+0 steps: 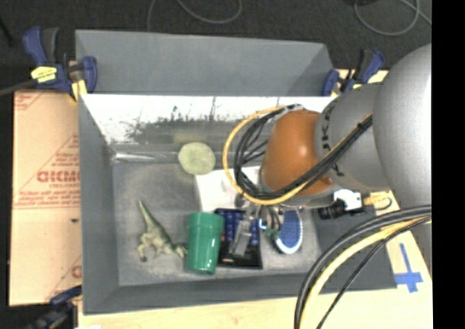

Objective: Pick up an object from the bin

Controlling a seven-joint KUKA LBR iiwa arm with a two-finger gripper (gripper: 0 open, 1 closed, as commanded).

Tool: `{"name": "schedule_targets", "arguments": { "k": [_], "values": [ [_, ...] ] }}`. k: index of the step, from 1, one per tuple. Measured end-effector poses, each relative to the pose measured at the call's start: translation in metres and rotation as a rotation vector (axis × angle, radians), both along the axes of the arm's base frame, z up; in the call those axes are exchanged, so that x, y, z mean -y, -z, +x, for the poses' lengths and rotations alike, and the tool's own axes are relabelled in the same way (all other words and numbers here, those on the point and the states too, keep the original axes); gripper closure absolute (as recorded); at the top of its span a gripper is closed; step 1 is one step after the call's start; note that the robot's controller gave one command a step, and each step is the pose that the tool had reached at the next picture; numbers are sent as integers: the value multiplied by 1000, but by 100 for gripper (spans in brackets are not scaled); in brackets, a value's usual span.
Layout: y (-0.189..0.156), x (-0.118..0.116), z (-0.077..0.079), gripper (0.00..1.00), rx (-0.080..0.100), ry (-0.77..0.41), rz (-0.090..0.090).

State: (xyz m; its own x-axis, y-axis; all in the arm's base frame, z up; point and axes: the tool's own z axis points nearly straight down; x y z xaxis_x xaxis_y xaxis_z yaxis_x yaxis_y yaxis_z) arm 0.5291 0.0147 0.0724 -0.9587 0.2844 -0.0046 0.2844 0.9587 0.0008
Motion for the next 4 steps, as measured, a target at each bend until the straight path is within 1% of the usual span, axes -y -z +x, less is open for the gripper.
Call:
{"name": "schedule_targets", "arguments": {
  "k": [1,4],
  "values": [
    [-1,0,-20,100,7,-112,1],
    [-4,0,-20,100,4,-112,1]
  ]
}}
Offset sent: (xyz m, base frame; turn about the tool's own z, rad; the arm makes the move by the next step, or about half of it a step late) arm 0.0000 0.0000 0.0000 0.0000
